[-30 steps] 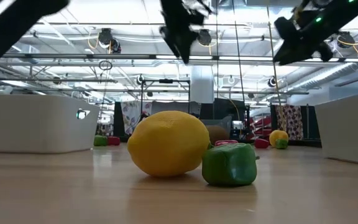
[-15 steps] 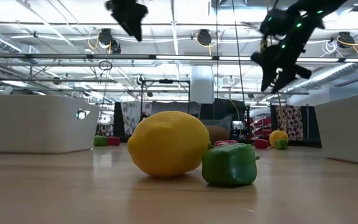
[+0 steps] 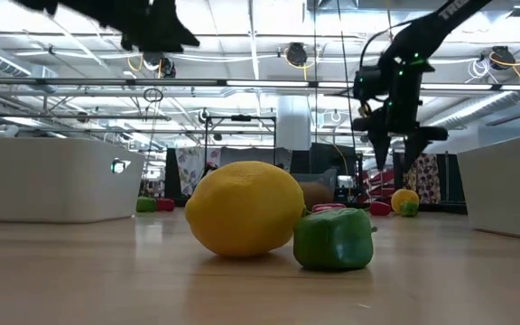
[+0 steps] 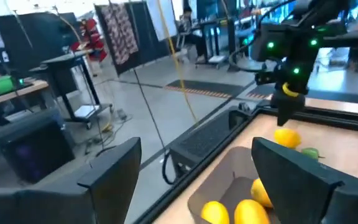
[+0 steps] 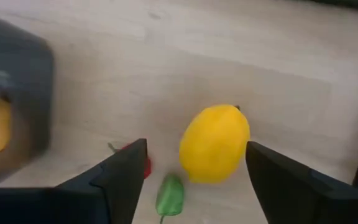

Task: Sort produce into baskets
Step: Put the yellow lemon into the black bin

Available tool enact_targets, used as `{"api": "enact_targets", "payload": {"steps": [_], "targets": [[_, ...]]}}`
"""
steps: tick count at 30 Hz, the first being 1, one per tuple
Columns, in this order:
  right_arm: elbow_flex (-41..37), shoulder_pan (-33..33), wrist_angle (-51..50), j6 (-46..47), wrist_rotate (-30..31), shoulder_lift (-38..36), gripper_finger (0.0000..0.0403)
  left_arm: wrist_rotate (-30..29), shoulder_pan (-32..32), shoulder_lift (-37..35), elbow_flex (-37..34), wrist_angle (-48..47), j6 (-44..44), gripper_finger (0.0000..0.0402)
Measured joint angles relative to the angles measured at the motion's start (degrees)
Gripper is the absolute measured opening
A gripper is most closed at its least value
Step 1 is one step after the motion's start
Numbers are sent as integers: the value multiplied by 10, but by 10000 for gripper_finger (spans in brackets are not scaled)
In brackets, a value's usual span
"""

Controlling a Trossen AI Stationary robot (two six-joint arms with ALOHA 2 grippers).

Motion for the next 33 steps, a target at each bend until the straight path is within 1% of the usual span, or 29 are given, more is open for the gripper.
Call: {"api": "enact_targets", "payload": {"steps": [3, 5, 10, 16, 28, 31, 33], "targets": [[0, -5, -5, 18, 0, 10, 275, -3, 7, 8, -44, 113, 15, 310], [0, -6, -5, 33, 2, 15, 279, -2, 11, 13, -49, 139, 31, 310], [0, -4, -12, 73, 5, 36, 287, 24, 12, 13, -49, 133, 42, 310], [0, -1, -8, 111, 17, 81, 290, 26, 12, 13, -49, 123, 44, 310], [0, -2, 1, 97, 15, 152, 290, 26, 12, 13, -49, 121, 43, 310], [0, -1, 1, 92, 14, 156, 281, 26, 12, 13, -49, 119, 43, 310], [0, -2, 1, 91, 13, 156, 268, 26, 12, 13, -49, 119, 37, 310]]}}
